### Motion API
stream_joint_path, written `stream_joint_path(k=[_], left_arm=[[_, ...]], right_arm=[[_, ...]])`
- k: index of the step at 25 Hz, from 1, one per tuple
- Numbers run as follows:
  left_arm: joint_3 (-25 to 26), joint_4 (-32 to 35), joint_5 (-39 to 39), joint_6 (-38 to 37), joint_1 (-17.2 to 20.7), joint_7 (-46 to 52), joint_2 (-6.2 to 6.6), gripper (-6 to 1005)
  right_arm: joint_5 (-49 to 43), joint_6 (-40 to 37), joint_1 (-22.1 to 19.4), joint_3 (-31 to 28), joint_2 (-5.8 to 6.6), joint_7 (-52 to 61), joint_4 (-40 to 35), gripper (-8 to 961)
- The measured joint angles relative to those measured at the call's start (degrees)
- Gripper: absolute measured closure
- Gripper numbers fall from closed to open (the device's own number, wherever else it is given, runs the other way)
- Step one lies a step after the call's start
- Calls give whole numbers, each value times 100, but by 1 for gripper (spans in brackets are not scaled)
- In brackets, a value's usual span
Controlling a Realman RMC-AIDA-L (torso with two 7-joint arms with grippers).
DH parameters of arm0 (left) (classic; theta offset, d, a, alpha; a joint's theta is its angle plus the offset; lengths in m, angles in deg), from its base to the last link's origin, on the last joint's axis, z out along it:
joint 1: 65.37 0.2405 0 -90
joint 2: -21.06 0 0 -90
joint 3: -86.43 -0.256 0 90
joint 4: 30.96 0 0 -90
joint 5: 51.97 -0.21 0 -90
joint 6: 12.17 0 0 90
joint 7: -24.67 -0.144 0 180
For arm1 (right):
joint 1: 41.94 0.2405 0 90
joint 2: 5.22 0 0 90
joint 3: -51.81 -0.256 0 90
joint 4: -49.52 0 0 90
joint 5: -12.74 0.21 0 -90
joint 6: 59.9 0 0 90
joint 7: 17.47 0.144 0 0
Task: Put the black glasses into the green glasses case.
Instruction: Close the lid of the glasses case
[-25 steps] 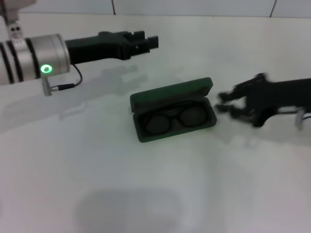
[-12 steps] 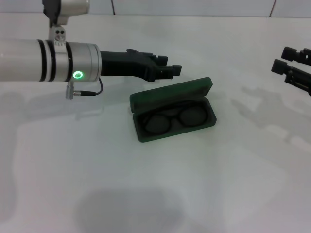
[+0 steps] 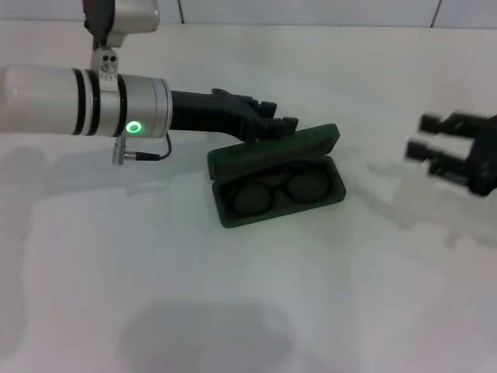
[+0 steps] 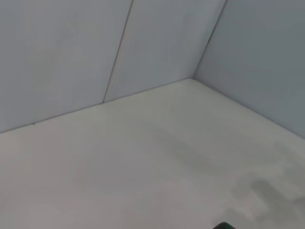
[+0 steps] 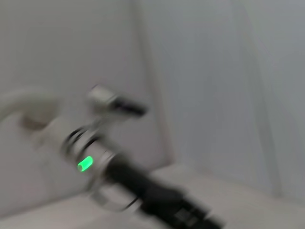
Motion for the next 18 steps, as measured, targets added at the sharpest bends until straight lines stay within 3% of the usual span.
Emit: stream_joint_path(k=[1,3,10,14,18], left_arm=[[9,14,45,-17,14,0,0,398],[20,43,177,-216,72,-42,20,397],[33,474,408,-2193,719,-992,187,396],[-65,493,288,-2591,949,-1251,157,396],[-168,311,-178,-2350,901,-1204,12,395]], right_arm=[[-265,-97,65,327,5,4,-130,488],[-376,-106,89,406,1,16,-189,488],[-238,-86,18,-63,-8,-40,-167,491],[-155,-79,-10,-282,-27,-104,-137,495],[-48,-75,-10,-284,-24,-129,-130,496]])
